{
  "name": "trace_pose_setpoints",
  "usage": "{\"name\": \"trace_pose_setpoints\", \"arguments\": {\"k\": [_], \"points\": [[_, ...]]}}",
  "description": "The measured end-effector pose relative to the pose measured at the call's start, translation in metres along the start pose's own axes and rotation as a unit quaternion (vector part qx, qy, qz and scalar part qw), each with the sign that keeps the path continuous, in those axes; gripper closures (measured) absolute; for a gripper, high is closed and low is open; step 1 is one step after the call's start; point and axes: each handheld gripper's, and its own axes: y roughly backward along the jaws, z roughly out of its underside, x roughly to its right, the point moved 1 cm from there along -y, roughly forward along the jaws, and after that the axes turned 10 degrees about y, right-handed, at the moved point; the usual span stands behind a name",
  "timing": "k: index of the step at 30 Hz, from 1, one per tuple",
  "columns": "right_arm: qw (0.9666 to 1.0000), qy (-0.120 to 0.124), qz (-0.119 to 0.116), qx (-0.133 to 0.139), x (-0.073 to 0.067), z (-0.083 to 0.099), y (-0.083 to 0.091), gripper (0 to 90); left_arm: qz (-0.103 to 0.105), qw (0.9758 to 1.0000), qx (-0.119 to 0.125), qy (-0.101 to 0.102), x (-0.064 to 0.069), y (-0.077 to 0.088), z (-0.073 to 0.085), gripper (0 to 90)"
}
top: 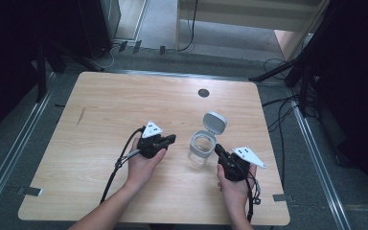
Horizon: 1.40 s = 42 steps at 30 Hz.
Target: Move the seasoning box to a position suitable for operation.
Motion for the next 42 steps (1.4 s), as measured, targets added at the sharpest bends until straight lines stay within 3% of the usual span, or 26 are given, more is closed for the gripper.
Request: {"name": "trace_pose_setpoints", "arguments": {"k": [7, 9, 11, 15, 22, 25, 32, 34, 37, 39, 40, 42], "points": [[1.0000, -0.006, -0.002, -0.007, -0.002, 0.001, -0.012, 90.0, 0.016, 0.9998, -0.009, -0.001, 0.017, -0.018, -0.003, 90.0], [0.9999, -0.009, -0.004, -0.007, -0.003, 0.001, -0.013, 90.0, 0.020, 0.9997, -0.011, -0.003, 0.019, -0.018, -0.002, 90.0], [1.0000, -0.003, -0.005, -0.006, -0.008, 0.000, -0.015, 90.0, 0.010, 0.9999, -0.007, -0.010, 0.022, -0.017, -0.001, 90.0], [0.9999, -0.006, -0.009, -0.007, -0.013, -0.001, -0.021, 90.0, 0.009, 0.9999, -0.006, -0.001, 0.018, -0.012, -0.001, 90.0], [0.9996, 0.005, -0.026, -0.010, -0.033, -0.003, -0.029, 90.0, -0.016, 0.9998, 0.012, 0.008, 0.011, 0.017, 0.012, 86.6], [0.9991, 0.012, -0.039, -0.012, -0.046, -0.004, -0.034, 90.0, -0.032, 0.9990, 0.017, 0.024, 0.003, 0.035, 0.023, 87.5], [0.9977, 0.019, -0.063, -0.016, -0.066, -0.005, -0.042, 90.0, -0.051, 0.9974, 0.027, 0.044, -0.006, 0.058, 0.034, 83.2], [0.9967, 0.030, -0.073, -0.018, -0.070, -0.005, -0.046, 90.0, -0.053, 0.9973, 0.029, 0.043, -0.012, 0.066, 0.037, 77.3], [0.9956, 0.045, -0.081, -0.014, -0.067, -0.009, -0.051, 89.6, -0.061, 0.9967, 0.047, 0.023, -0.022, 0.083, 0.043, 56.8], [0.9950, 0.041, -0.091, -0.010, -0.058, -0.014, -0.052, 90.0, -0.068, 0.9948, 0.071, 0.028, -0.050, 0.114, 0.054, 47.3], [0.9950, 0.041, -0.091, -0.010, -0.058, -0.014, -0.052, 90.0, -0.068, 0.9948, 0.071, 0.028, -0.050, 0.114, 0.054, 43.8], [0.9946, 0.042, -0.094, -0.012, -0.049, -0.020, -0.055, 90.0, -0.099, 0.9908, 0.081, 0.043, -0.079, 0.138, 0.063, 40.6]]}}
